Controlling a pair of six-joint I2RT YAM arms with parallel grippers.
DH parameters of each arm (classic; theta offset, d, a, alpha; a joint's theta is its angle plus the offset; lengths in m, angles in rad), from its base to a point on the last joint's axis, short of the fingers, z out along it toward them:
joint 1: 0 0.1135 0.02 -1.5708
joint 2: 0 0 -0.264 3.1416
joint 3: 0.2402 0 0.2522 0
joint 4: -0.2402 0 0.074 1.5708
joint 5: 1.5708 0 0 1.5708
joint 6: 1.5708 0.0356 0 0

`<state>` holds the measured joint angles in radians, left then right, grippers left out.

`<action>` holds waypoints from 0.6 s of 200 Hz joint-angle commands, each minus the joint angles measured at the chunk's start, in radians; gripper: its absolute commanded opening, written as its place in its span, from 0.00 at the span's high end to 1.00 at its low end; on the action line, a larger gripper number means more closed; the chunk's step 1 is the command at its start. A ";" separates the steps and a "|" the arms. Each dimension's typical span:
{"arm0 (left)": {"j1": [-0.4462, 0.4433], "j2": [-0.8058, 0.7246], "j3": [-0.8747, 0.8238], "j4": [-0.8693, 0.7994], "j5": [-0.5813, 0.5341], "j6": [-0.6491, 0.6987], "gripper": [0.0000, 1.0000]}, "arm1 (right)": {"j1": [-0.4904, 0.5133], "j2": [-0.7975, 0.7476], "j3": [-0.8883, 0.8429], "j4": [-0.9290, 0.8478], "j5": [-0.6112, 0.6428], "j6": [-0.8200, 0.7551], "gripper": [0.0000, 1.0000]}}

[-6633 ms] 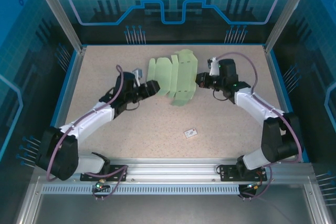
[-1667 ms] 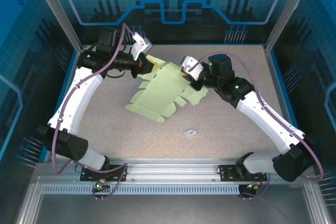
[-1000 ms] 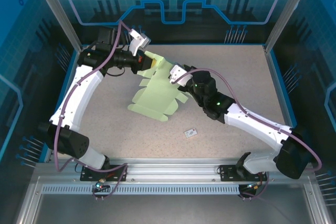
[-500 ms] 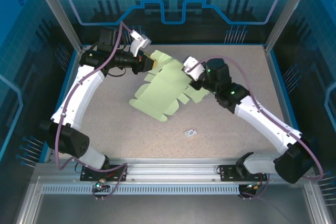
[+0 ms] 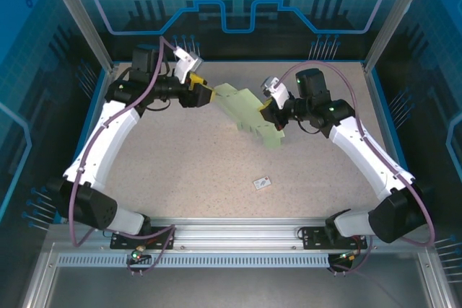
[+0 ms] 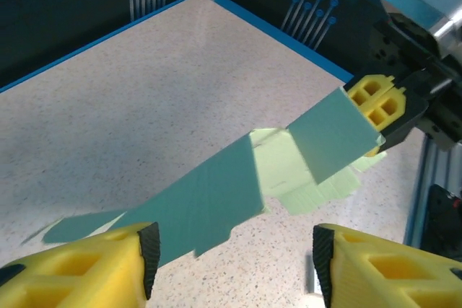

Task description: Fold the paper box

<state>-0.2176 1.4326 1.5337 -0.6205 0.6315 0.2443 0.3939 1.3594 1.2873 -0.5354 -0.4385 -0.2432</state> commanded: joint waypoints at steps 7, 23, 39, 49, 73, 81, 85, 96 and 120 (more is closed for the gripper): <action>0.011 -0.098 -0.075 0.135 -0.135 -0.129 0.32 | -0.018 0.011 0.066 -0.051 -0.164 0.090 1.00; 0.011 -0.150 -0.126 0.195 -0.186 -0.186 0.29 | -0.016 0.014 0.090 -0.046 -0.247 0.144 1.00; 0.011 -0.192 -0.151 0.217 -0.272 -0.231 0.28 | -0.008 0.013 0.110 -0.042 -0.315 0.194 1.00; 0.011 -0.213 -0.156 0.213 -0.329 -0.246 0.27 | -0.007 0.012 0.115 -0.029 -0.351 0.232 1.00; 0.011 -0.249 -0.153 0.187 -0.447 -0.290 0.27 | -0.022 0.045 0.120 -0.035 -0.412 0.304 1.00; 0.011 -0.263 -0.157 0.178 -0.468 -0.304 0.27 | -0.036 0.070 0.121 -0.051 -0.403 0.319 1.00; 0.011 -0.271 -0.163 0.174 -0.475 -0.310 0.27 | -0.045 0.082 0.124 -0.061 -0.396 0.325 1.00; 0.009 -0.292 -0.185 0.174 -0.478 -0.333 0.26 | -0.063 0.129 0.127 -0.092 -0.375 0.329 1.00; -0.001 -0.338 -0.256 0.176 -0.478 -0.382 0.27 | -0.085 0.247 0.148 -0.156 -0.332 0.313 0.99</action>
<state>-0.2169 1.1362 1.3449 -0.4458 0.2073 -0.0555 0.3405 1.4952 1.4109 -0.5877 -0.7856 0.0418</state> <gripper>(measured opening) 0.736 0.058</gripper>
